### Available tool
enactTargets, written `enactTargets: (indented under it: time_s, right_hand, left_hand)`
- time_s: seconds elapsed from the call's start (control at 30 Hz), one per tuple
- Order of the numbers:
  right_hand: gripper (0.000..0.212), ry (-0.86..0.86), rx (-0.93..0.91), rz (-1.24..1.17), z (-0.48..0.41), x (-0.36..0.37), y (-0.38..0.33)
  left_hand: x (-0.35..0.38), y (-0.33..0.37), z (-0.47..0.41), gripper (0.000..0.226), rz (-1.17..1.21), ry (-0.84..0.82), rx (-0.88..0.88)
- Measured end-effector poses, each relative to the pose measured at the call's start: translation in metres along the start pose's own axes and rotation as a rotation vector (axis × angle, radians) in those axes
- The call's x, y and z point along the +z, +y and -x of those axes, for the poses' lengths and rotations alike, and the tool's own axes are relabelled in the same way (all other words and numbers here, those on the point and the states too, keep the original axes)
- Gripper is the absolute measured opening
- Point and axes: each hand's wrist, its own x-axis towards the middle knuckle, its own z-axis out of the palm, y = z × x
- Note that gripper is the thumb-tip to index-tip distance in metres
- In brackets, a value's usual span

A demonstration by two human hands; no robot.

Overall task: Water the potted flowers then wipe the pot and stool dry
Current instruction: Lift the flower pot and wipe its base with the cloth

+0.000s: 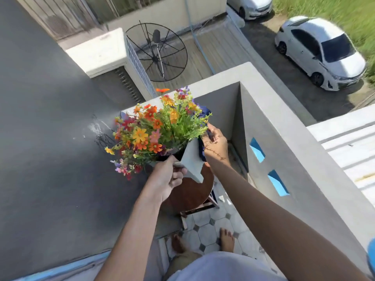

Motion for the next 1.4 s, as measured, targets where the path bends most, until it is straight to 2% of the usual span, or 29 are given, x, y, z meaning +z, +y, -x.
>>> enactTargets:
  time_s: [0.1, 0.17, 0.33, 0.43, 0.53, 0.67, 0.73, 0.83, 0.9, 1.03, 1.2, 1.3, 1.4]
  right_hand:
    - [0.033, -0.015, -0.030, 0.081, 0.016, 0.001, -0.024]
    - [0.027, -0.047, -0.022, 0.042, 0.027, 0.003, -0.032]
    - [0.012, -0.049, -0.155, 0.083, 0.060, 0.000, -0.030]
    - [0.018, -0.082, -0.222, 0.116, 0.080, -0.006, -0.032]
    - [0.017, -0.124, -0.319, 0.137, 0.093, -0.014, -0.033]
    - [0.008, -0.117, -0.322, 0.215, 0.093, -0.026, -0.020]
    - [0.008, -0.065, -0.250, 0.235, 0.090, -0.032, -0.008]
    - [0.017, 0.046, -0.087, 0.205, 0.086, -0.036, -0.002]
    - [0.022, 0.079, -0.059, 0.183, 0.084, -0.035, -0.008]
    - [0.025, 0.048, -0.134, 0.165, 0.085, -0.028, -0.036]
    - [0.011, 0.051, -0.159, 0.029, 0.087, -0.021, -0.071]
    - [0.013, 0.064, -0.224, -0.109, 0.084, -0.019, -0.089]
    - [0.016, 0.113, -0.282, -0.107, 0.069, -0.022, -0.100]
  left_hand:
    - [0.000, 0.008, 0.009, 0.023, -0.028, 0.001, 0.039]
    - [0.002, 0.013, 0.012, 0.023, -0.032, 0.012, 0.073]
    - [0.008, 0.016, 0.015, 0.022, -0.063, 0.070, 0.146]
    - [0.013, 0.017, 0.019, 0.019, -0.020, 0.061, 0.168]
    - [0.014, 0.019, 0.023, 0.025, 0.044, 0.032, 0.158]
    - [0.014, 0.020, 0.031, 0.024, 0.093, 0.024, 0.147]
    - [0.014, 0.023, 0.036, 0.024, 0.119, 0.014, 0.157]
    - [0.015, 0.027, 0.045, 0.023, 0.137, -0.030, 0.174]
    - [0.019, 0.033, 0.053, 0.024, 0.128, -0.026, 0.205]
    - [0.032, 0.040, 0.061, 0.026, -0.001, 0.039, 0.301]
    - [0.041, 0.035, 0.054, 0.016, -0.150, 0.115, 0.335]
    - [0.041, 0.032, 0.055, 0.014, -0.128, 0.080, 0.299]
    - [0.040, 0.025, 0.064, 0.023, -0.089, -0.018, 0.244]
